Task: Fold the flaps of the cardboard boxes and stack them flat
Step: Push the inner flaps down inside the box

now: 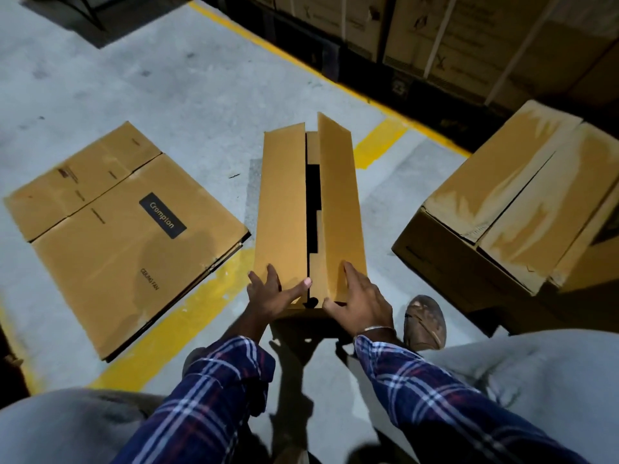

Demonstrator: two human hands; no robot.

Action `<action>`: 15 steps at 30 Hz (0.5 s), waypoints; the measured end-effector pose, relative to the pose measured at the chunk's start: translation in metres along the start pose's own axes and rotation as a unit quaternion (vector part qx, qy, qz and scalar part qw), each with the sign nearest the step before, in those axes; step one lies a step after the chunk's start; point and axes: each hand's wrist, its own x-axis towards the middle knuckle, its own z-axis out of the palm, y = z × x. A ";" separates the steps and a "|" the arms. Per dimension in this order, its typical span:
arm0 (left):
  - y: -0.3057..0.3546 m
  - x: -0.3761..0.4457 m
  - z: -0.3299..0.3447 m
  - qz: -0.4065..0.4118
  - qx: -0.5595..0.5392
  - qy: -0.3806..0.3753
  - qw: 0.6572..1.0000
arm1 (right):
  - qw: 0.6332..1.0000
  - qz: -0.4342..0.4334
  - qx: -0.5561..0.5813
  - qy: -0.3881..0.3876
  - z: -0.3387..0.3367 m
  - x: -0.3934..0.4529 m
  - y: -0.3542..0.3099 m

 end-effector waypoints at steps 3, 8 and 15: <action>-0.003 -0.003 0.001 -0.003 0.055 -0.004 0.998 | 0.986 0.007 0.125 0.106 -0.013 -0.007 0.009; 0.002 -0.001 0.015 -0.032 0.153 0.006 0.988 | 0.915 0.138 0.236 0.297 -0.036 0.017 0.034; 0.002 -0.003 0.019 -0.036 0.205 0.034 0.978 | 0.949 0.290 0.077 0.100 -0.037 0.053 0.061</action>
